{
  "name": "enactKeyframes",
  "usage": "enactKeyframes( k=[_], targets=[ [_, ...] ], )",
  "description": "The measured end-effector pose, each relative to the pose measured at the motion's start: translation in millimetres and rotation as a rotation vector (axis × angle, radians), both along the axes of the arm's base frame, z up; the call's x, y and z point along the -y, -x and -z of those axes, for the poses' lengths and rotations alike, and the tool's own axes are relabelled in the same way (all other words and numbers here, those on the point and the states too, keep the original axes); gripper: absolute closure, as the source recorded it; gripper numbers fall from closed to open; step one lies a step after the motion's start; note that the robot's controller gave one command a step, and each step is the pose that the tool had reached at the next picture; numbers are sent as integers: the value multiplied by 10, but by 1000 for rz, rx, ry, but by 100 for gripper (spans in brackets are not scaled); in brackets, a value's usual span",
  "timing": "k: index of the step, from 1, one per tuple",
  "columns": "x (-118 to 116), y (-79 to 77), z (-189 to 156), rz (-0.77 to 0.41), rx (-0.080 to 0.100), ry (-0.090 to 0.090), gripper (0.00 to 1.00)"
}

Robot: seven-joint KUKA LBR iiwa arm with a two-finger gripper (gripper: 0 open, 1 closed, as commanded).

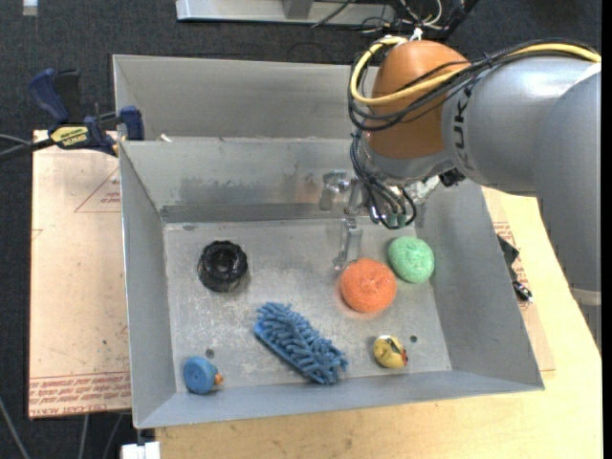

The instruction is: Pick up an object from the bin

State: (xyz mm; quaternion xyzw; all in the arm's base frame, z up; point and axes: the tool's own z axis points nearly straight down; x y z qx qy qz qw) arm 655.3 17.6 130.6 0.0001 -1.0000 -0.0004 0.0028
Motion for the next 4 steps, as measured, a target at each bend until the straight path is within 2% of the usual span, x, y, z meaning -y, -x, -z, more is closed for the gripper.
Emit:
enactKeyframes(
  k=[1,2,3,4],
  targets=[
    [0,-18,-53,0,8,0,0],
    [277,426,250,-40,10,-1,0],
    [499,663,507,-31,0,0,0],
    [574,636,592,93,11,-3,100]
  ],
)
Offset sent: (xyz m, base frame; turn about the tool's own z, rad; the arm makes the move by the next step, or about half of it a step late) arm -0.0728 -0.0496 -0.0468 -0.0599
